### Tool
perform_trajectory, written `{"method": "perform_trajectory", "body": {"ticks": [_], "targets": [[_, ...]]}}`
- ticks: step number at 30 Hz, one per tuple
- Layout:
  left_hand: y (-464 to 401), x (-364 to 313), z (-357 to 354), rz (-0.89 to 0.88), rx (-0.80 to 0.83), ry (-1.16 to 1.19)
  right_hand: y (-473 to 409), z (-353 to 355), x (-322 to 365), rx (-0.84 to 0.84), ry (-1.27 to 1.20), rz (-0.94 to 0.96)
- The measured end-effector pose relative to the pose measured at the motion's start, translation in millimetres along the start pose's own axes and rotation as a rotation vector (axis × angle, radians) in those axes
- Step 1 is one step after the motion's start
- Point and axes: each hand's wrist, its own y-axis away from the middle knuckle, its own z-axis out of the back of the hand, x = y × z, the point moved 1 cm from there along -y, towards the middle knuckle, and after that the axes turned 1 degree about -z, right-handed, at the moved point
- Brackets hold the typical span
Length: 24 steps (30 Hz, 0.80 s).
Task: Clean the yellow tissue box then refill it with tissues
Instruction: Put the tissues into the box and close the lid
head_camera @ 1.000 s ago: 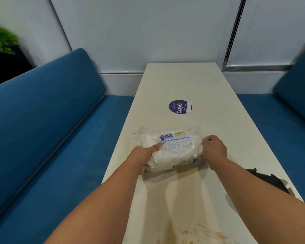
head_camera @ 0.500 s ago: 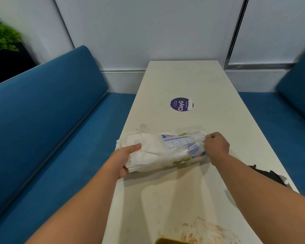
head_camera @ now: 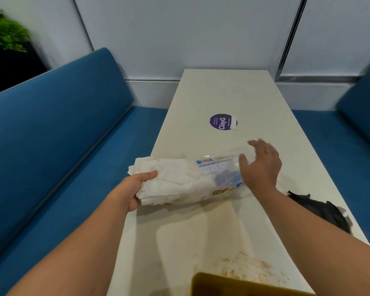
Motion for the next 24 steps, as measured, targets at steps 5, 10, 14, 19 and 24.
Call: {"method": "perform_trajectory", "body": {"ticks": [5,10,14,19,24], "targets": [[1.0,-4.7,-2.6,0.039,0.015,-0.025,37.5,-15.2,16.6,0.574,0.026,0.235],[23.9,-21.9,18.7,0.013,-0.029,-0.043,40.2,-37.7,3.4,0.885,0.399,0.100],[49.5,-35.5,40.4,-0.060,-0.065,-0.039,42.6,-44.2,10.3,0.880,0.468,0.116],[90.4,-46.8,25.2,-0.144,-0.023,-0.026,43.0,-7.6,33.0,0.372,-0.059,-0.037],[137.0,-50.0,-19.8,-0.202,0.101,0.071,64.8,42.6,60.0,0.595,-0.963,-0.845]]}}
